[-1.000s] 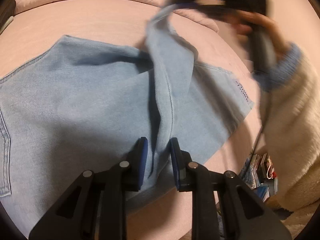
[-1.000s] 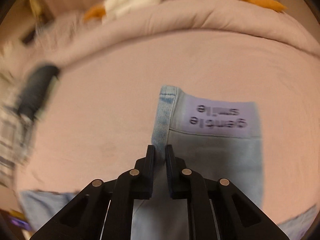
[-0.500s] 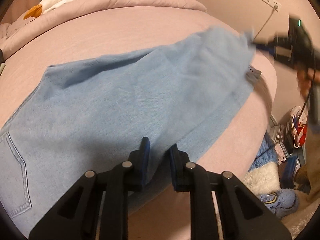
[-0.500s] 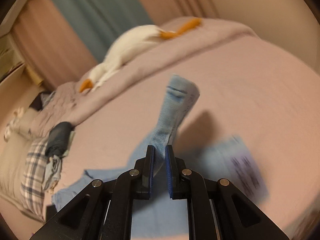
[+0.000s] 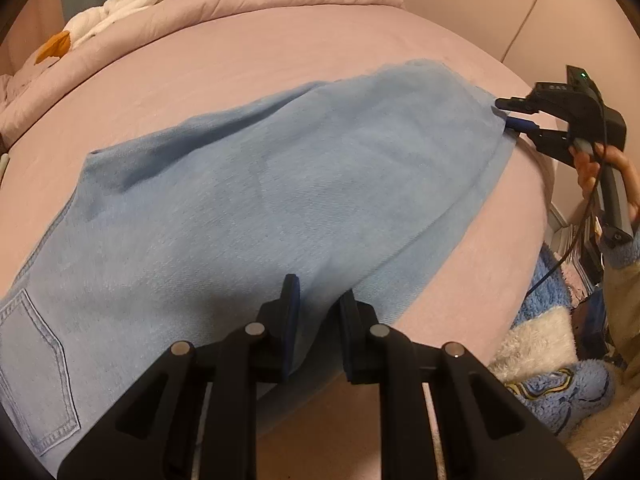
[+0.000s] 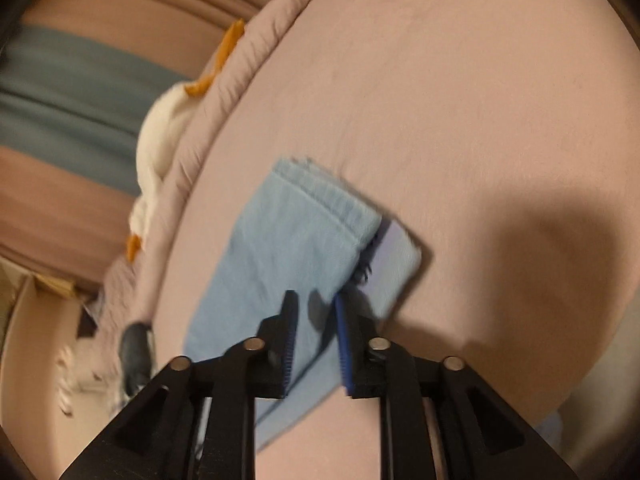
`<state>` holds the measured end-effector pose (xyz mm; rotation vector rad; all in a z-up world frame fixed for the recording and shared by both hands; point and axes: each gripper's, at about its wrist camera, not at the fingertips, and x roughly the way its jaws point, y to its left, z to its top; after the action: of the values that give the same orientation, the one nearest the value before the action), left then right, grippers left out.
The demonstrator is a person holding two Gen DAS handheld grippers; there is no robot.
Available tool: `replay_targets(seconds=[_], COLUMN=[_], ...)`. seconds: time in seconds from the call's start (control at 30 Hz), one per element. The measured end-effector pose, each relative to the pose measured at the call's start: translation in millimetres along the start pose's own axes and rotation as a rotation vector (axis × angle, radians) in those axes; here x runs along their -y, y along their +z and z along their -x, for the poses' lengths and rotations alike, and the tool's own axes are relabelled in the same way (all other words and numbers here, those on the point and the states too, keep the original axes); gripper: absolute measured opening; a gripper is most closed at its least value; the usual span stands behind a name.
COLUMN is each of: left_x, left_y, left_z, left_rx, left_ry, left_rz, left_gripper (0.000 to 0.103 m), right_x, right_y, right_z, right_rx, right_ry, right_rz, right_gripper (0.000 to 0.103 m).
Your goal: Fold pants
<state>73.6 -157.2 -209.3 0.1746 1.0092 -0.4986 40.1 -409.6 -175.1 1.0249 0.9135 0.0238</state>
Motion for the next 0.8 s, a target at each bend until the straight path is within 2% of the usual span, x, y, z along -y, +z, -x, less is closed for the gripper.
replay_targets(seconds=[0.13, 0.27, 0.4, 0.53, 0.67, 0.73, 0.8], left_x=[1, -1, -1, -2, -5, -8, -8], left_y=[-3, -6, -7, -11, -13, -11, -12], left_z=[3, 4, 8, 10, 12, 10, 11], left_rx=[0.015, 0.024, 0.030, 0.015, 0.007, 0.000, -0.004], left_ry=[0.004, -0.012, -0.030, -0.020, -0.014, -0.018, -0.020], left_rz=[-0.009, -0.009, -0.038, -0.079, -0.096, -0.082, -0.069], left_gripper=[0.012, 0.010, 0.010, 0.010, 0.010, 0.010, 0.010], right_x=[-14, -17, -12, -12, 6, 12, 11], right_y=[-1, 1, 3, 2, 5, 7, 6], right_z=[-19, -7, 17, 27, 25, 25, 23], right_rx=[0.002, 0.000, 0.037, 0.053, 0.056, 0.045, 0.007], right_ry=[-0.047, -0.077, -0.041, -0.093, -0.151, -0.136, -0.058], right_rz=[0.035, 0.139, 0.136, 0.181, 0.140, 0.118, 0.105], right_gripper=[0.023, 0.008, 0.007, 0.005, 0.002, 0.002, 0.002])
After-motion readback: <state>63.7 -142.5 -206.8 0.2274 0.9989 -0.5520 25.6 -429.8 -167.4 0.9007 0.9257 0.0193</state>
